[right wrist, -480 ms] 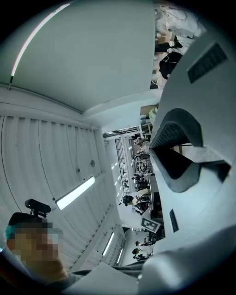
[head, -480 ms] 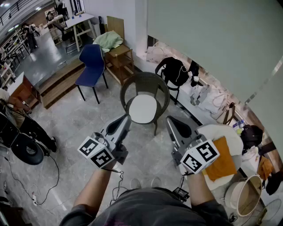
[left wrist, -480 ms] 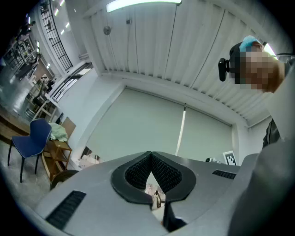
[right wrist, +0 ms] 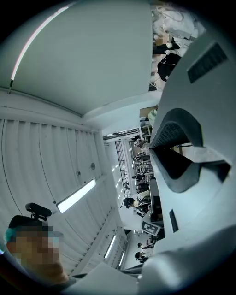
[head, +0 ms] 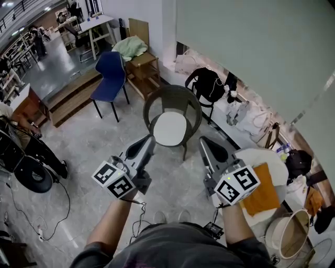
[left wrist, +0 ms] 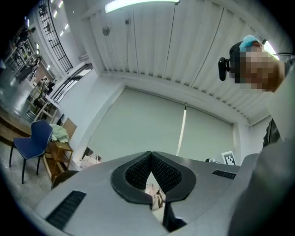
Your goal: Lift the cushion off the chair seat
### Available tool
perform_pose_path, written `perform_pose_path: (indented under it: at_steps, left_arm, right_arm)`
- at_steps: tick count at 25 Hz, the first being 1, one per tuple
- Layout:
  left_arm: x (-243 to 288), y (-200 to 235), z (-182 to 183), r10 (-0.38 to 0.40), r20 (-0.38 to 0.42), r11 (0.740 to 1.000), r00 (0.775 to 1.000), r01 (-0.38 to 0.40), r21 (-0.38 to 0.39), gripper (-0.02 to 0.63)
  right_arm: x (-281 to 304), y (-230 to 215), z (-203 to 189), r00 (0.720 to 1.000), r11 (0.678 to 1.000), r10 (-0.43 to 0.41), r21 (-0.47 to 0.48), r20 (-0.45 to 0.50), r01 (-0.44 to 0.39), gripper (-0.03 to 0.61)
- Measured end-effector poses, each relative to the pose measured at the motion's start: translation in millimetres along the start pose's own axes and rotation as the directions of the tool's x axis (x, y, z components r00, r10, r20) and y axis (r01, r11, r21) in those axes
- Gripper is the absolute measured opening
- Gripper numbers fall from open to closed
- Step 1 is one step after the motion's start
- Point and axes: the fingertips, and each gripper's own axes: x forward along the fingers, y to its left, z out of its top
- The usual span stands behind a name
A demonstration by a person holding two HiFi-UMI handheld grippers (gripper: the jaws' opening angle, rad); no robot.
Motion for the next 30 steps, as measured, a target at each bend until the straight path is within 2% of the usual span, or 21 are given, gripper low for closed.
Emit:
perform_pose_path:
  at_steps: [12,22,30]
  left_arm:
    - [5,-22,-10,0.019,0.001,0.999,1.0,-0.019,0.025,0.01]
    - [34,-52,-31,0.051,0.016,0.998,0.999,-0.051,0.038,0.01]
    - [48,-56,-41,0.076,0.017,0.996,0.997,-0.077,0.051,0.011]
  right_arm:
    - [-22,-6,-1,1.0,1.0,0.026,-0.007,-0.007,-0.026,0.008]
    - [-57,-40,2,0.998,0.998,0.054,-0.012,-0.009,-0.054,0.008]
    - [-63,-59,1,0.997,0.997,0.074,-0.004,-0.001,-0.074,0.008]
